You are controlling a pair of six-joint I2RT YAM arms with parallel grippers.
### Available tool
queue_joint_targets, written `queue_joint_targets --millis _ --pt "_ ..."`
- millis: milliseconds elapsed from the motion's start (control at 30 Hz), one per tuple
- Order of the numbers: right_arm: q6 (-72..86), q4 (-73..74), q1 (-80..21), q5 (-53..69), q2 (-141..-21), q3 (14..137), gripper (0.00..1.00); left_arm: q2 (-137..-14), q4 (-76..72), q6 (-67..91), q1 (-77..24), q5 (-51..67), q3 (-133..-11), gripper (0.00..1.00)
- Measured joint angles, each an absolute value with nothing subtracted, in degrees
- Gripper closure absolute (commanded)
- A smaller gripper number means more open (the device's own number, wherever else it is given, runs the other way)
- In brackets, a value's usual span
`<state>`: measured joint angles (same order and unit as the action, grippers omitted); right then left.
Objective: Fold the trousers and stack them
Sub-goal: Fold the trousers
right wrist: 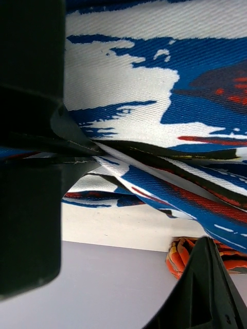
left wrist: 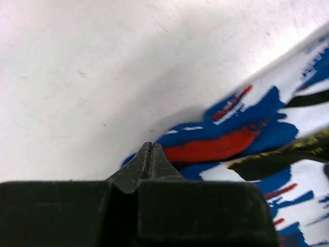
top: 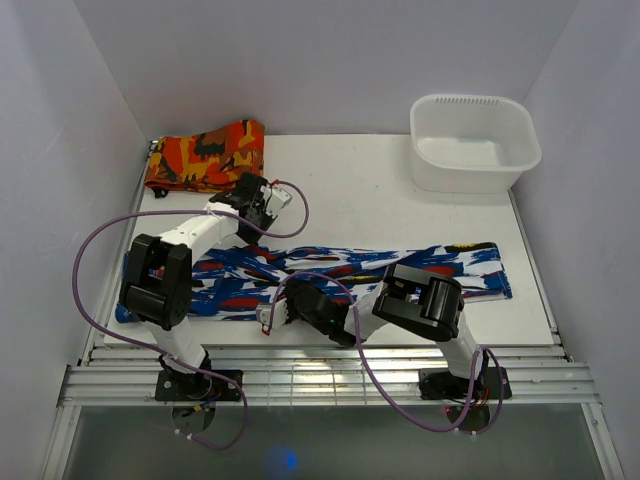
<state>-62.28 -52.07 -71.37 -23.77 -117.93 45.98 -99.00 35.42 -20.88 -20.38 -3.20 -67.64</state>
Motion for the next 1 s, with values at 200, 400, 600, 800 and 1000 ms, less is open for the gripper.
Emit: queue_joint_targets --millis 200,400,600,800,1000 --pt "-62.0 -52.2 -71.4 -24.0 -118.0 46.0 0.92 -100.3 34.3 -21.9 -19.4 -4.2 -71.3 0.48" --pt "-61.9 -52.5 -71.6 -24.7 -118.3 46.1 0.92 -102.8 36.1 -20.9 -19.4 -1.2 -71.9 0.41" --pt "-62.4 -54.1 -72.2 -27.0 -119.6 46.4 0.92 -104.2 38.7 -19.9 -20.5 2.0 -71.9 0.39" --pt "-62.1 -53.9 -72.5 -28.5 -120.4 47.5 0.92 -104.2 39.0 -20.3 -21.1 -2.9 -70.0 0.39" --pt "-61.5 -52.7 -72.5 -28.9 -120.8 48.8 0.92 -104.2 39.0 -22.0 -20.2 -7.1 -69.9 0.37"
